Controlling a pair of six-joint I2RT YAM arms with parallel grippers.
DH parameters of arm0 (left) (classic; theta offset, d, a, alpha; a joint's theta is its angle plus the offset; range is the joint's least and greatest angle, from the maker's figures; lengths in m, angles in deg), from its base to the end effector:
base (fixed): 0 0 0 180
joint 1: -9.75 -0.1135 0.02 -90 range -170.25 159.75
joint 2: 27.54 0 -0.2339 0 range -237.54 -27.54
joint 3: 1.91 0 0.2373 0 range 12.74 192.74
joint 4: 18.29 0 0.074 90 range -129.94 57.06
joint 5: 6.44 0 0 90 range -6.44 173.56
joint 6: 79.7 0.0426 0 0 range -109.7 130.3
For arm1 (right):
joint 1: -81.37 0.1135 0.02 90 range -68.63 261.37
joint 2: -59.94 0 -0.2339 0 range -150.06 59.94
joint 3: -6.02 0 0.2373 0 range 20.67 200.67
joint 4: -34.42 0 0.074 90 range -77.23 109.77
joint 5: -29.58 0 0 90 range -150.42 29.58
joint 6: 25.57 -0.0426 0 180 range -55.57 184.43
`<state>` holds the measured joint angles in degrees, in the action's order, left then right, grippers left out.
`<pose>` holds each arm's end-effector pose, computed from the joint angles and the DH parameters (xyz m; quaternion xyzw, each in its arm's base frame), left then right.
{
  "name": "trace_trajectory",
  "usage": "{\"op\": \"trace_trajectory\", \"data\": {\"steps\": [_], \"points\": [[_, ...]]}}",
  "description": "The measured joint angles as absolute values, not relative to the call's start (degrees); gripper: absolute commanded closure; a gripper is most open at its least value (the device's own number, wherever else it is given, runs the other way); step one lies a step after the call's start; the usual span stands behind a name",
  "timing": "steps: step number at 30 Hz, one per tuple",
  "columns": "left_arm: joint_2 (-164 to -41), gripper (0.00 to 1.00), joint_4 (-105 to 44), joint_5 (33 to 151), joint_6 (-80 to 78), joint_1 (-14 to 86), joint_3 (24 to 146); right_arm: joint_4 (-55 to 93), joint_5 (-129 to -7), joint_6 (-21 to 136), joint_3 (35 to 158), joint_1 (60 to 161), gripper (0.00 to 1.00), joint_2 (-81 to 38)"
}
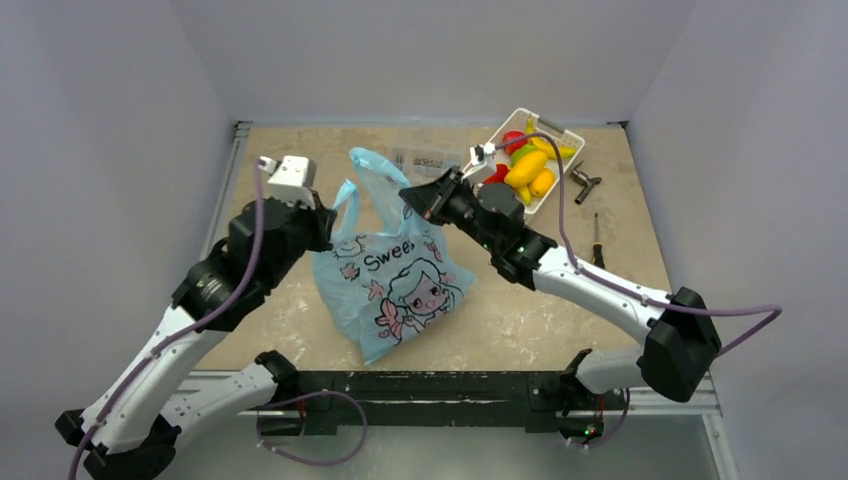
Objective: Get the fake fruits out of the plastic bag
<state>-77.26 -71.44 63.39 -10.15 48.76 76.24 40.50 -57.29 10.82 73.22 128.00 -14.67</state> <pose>0.1499 -0.1025 0.3572 0.0405 0.8334 -0.1353 0.5343 0.2144 0.2236 0.3057 0.0626 0.7125 0.5236 0.4629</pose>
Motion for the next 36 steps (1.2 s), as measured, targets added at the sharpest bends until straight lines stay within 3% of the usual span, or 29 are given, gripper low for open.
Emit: {"op": "trace_trajectory", "data": {"steps": [7, 10, 13, 18, 20, 22, 25, 30, 36], "points": [[-71.57, 1.00, -71.11, 63.77, -8.97, 48.76, 89.99, 34.73, -57.51, 8.09, 92.31, 125.71, 1.00, -23.30], [-67.25, 1.00, -69.43, 65.60, -9.17, 48.76, 87.70, 36.81, -58.60, 8.35, 90.54, 125.66, 1.00, -21.75], [-58.90, 1.00, -66.81, 68.71, -11.86, 48.76, 76.96, 41.96, -58.91, 9.84, 78.78, 125.71, 1.00, -16.55], [-46.00, 1.00, -69.49, 73.14, -23.90, 48.76, 58.89, 40.96, -59.21, 12.64, 60.33, 125.68, 0.72, -10.26], [-43.62, 1.00, -71.44, 74.85, -28.44, 48.76, 54.71, 36.11, -60.17, 14.21, 59.41, 125.81, 0.58, -10.02], [-40.93, 1.00, -73.78, 76.71, -32.47, 48.76, 51.11, 32.89, -61.20, 16.16, 59.32, 126.60, 0.37, -9.16], [-37.15, 1.00, -77.73, 78.94, -36.49, 48.76, 49.31, 29.18, -61.20, 17.79, 57.55, 129.86, 0.18, -4.64], [-34.46, 1.00, -78.52, 83.42, -39.26, 48.76, 49.29, 23.34, -61.20, 21.60, 55.41, 135.08, 0.02, 3.14], [-34.11, 0.99, -79.35, 87.48, -40.09, 48.76, 48.64, 11.26, -59.23, 34.86, 63.63, 136.87, 0.01, 2.44]]}}
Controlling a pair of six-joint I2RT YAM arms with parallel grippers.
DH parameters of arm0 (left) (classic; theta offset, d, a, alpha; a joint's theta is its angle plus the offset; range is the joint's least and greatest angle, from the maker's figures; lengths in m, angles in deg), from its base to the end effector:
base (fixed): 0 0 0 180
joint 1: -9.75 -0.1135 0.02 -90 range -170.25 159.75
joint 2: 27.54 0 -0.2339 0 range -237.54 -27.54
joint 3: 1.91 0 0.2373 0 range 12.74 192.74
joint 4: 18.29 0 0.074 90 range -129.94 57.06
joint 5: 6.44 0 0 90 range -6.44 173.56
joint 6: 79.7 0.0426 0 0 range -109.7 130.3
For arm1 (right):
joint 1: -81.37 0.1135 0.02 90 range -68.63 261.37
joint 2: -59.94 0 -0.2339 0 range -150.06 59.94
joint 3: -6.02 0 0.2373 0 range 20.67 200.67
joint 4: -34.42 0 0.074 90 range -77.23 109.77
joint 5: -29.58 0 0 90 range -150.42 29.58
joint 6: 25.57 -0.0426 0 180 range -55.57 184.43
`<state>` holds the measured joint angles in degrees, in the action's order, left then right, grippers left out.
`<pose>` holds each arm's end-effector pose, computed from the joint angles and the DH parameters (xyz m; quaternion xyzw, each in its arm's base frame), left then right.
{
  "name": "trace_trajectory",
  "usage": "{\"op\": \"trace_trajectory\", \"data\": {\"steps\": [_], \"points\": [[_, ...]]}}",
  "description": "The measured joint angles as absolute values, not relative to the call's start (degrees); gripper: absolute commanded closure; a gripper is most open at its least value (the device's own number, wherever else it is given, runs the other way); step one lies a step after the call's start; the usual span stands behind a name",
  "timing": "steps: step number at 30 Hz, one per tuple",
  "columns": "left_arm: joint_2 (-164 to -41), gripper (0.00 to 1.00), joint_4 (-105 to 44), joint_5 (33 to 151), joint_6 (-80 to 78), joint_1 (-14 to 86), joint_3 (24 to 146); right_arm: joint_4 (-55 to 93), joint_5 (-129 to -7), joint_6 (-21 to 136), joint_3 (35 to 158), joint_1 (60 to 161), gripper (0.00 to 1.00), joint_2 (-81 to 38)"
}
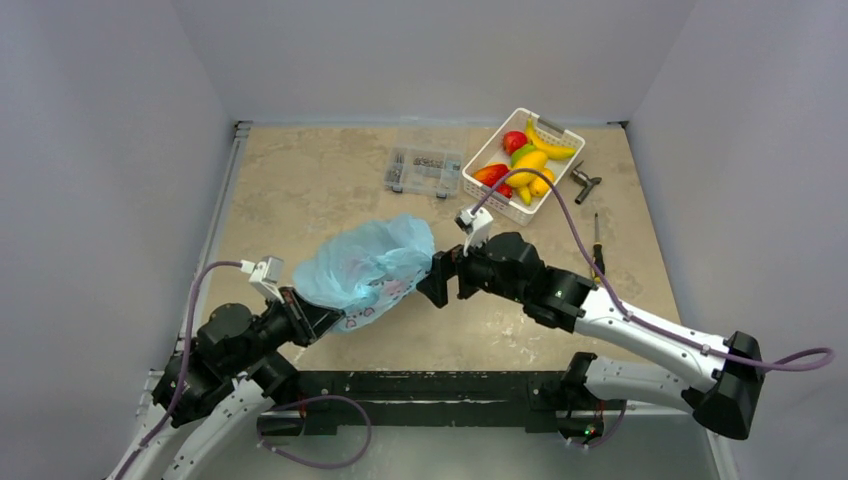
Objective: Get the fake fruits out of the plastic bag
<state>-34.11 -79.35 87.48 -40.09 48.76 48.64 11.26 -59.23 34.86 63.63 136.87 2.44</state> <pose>0.0524 -0.0462 0.2708 -0.0595 0.8019 -0.4373 0.4028 0.1360 0.1964 0.2656 -0.1815 0.8141 0.3665 0.4123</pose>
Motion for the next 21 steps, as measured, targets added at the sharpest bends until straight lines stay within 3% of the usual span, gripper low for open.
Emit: {"op": "trace_trajectory", "data": {"steps": [2, 6, 11, 16, 21], "points": [[-34.18, 0.91, -79.64, 88.12, -39.64, 48.76, 48.70, 7.80, -58.77, 40.09, 69.40, 136.87, 0.01, 0.80], [-37.91, 0.65, -82.13, 90.19, -36.05, 48.76, 52.07, 5.18, -58.99, 49.99, 81.88, 136.85, 0.01, -3.94], [-50.39, 0.44, -85.34, 94.96, -26.08, 48.76, 64.59, 2.91, -62.01, 59.17, 89.22, 136.85, 0.01, -8.92], [-60.62, 0.39, -87.33, 99.04, -15.94, 48.76, 74.43, 0.37, -67.36, 63.74, 90.10, 136.85, 0.01, -13.67], [-67.07, 0.38, -87.02, 105.49, -11.46, 49.15, 75.32, -0.96, -71.25, 63.54, 90.16, 136.87, 0.01, -16.20]]}}
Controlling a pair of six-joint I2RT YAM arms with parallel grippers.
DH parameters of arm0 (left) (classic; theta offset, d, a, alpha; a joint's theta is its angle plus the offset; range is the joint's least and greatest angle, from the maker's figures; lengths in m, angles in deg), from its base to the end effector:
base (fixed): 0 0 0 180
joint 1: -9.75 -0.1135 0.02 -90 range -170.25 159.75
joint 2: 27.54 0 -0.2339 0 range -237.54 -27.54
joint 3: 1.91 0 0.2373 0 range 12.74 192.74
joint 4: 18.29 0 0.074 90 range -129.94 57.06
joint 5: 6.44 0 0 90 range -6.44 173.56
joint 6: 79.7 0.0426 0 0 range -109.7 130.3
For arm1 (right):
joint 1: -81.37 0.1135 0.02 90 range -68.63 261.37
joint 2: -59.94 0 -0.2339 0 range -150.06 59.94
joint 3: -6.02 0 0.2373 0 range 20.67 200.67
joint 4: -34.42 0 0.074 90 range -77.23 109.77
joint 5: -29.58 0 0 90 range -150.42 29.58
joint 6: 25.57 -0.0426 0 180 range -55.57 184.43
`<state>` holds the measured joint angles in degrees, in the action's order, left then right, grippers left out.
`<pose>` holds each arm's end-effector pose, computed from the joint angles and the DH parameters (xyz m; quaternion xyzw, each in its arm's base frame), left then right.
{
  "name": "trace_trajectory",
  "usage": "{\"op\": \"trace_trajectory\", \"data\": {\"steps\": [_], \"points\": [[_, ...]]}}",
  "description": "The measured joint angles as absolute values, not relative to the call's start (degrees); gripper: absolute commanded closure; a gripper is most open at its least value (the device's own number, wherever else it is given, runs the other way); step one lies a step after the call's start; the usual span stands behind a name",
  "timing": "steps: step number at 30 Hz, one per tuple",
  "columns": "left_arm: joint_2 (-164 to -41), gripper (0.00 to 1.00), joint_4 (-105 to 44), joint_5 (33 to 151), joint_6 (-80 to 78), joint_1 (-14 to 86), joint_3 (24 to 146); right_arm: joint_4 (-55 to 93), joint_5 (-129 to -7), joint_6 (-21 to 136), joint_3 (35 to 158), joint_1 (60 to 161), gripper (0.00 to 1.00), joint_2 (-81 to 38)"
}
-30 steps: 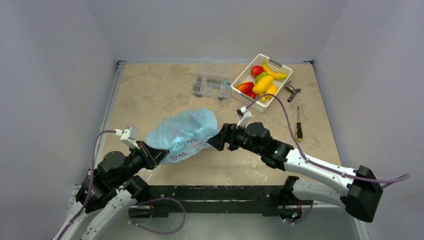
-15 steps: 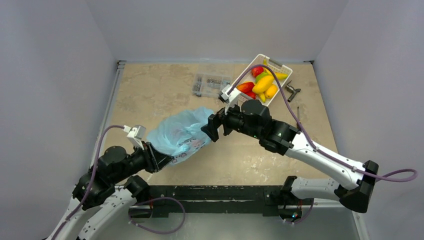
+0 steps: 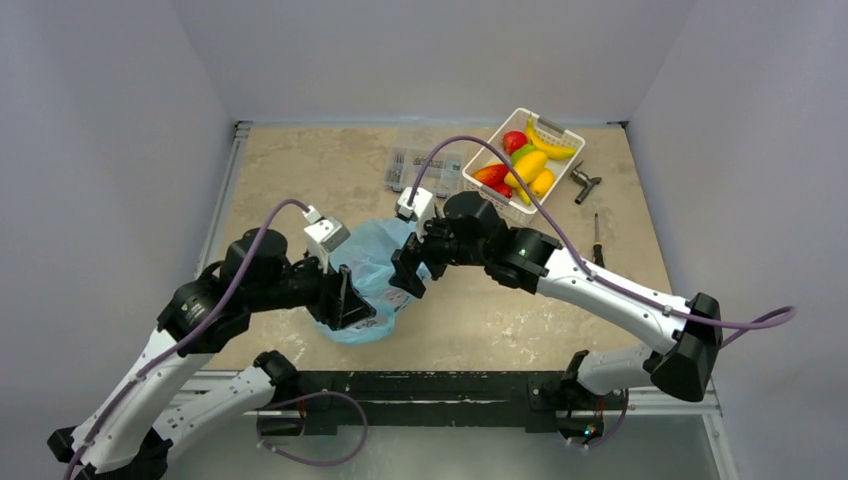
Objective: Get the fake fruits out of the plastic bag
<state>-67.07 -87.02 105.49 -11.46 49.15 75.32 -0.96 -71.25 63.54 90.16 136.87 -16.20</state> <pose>0.0862 -0.0914 0.3490 0.2235 0.8301 -0.3884 0.3318 0.1644 0.2533 0.3203 -0.4337 0.7333 0.3155 0.4179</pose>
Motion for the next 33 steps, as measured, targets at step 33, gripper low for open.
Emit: {"op": "trace_trajectory", "data": {"steps": [33], "points": [[-79.40, 0.35, -79.70, 51.09, -28.05, 91.97, 67.26, 4.37, -68.65, 51.78, 82.27, 136.87, 0.01, -2.56]]}}
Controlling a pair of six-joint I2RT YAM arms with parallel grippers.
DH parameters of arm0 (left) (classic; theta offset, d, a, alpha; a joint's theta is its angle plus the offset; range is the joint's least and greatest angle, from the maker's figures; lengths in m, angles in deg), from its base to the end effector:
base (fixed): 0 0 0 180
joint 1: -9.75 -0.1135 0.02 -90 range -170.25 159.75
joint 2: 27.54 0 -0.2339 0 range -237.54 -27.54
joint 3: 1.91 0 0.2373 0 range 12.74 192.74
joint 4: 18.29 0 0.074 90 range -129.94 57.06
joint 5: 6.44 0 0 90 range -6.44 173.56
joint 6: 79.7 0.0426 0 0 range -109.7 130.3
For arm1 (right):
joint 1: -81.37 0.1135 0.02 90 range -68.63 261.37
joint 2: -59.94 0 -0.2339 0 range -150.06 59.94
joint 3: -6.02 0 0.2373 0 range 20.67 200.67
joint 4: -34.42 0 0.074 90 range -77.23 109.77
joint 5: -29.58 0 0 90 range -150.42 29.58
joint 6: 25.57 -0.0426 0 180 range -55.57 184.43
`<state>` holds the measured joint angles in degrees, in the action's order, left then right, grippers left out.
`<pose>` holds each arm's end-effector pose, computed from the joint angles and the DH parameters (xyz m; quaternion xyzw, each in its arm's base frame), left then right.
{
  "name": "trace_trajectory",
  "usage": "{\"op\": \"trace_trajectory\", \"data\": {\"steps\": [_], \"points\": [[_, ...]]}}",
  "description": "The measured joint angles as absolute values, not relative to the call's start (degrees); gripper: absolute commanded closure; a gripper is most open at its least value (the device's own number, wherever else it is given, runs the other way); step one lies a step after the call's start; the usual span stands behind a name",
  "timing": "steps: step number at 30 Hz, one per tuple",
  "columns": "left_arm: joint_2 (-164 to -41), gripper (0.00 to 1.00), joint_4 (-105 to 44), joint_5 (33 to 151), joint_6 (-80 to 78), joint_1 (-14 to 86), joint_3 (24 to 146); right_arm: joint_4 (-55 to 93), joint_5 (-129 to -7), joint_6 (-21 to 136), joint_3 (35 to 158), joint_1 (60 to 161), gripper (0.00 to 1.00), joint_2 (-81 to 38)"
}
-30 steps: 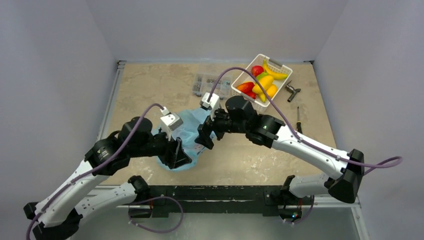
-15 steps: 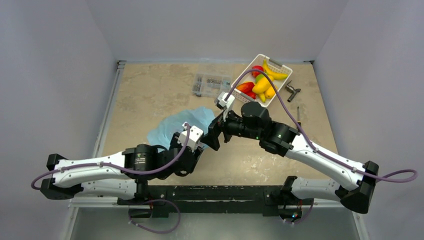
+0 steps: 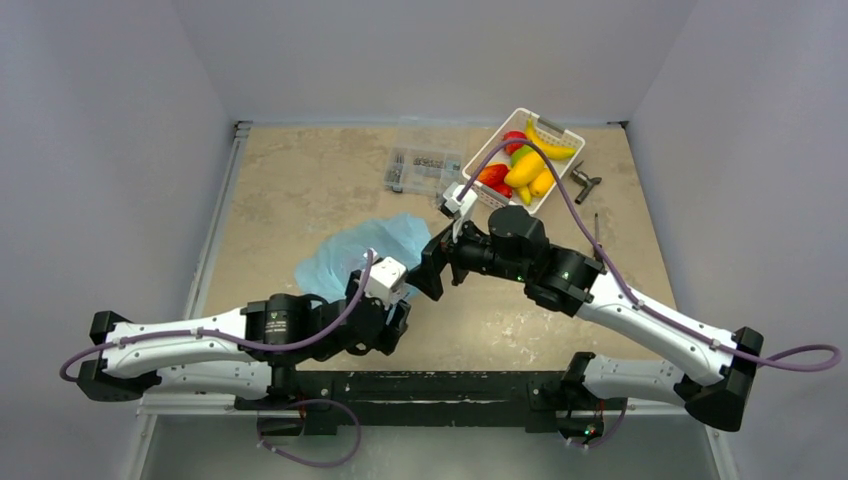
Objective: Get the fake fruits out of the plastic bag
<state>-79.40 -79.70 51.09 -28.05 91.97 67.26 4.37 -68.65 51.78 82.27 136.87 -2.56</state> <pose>0.0472 -0.1763 0.2916 0.2291 0.8608 -0.1975 0.4092 0.1388 0.2128 0.3448 -0.3316 0.7273 0.3827 0.4633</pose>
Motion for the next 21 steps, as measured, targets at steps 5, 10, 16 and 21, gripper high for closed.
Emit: {"op": "trace_trajectory", "data": {"steps": [5, 10, 16, 21], "points": [[-80.58, 0.50, -79.79, 52.49, -28.03, 91.97, 67.13, 4.74, -68.72, 51.17, 81.60, 136.87, 0.01, -2.58], [-81.32, 0.90, -80.97, 52.05, -28.16, 91.97, 67.02, 4.72, -68.68, 50.93, 81.27, 136.87, 0.01, -2.58], [-74.59, 1.00, -80.75, 47.92, -30.72, 91.97, 61.97, 4.74, -68.50, 50.95, 81.01, 136.94, 0.01, -2.45], [-57.52, 1.00, -75.94, 45.73, -32.84, 92.03, 51.85, 4.76, -68.43, 53.01, 80.98, 138.58, 0.01, -2.48]]}}
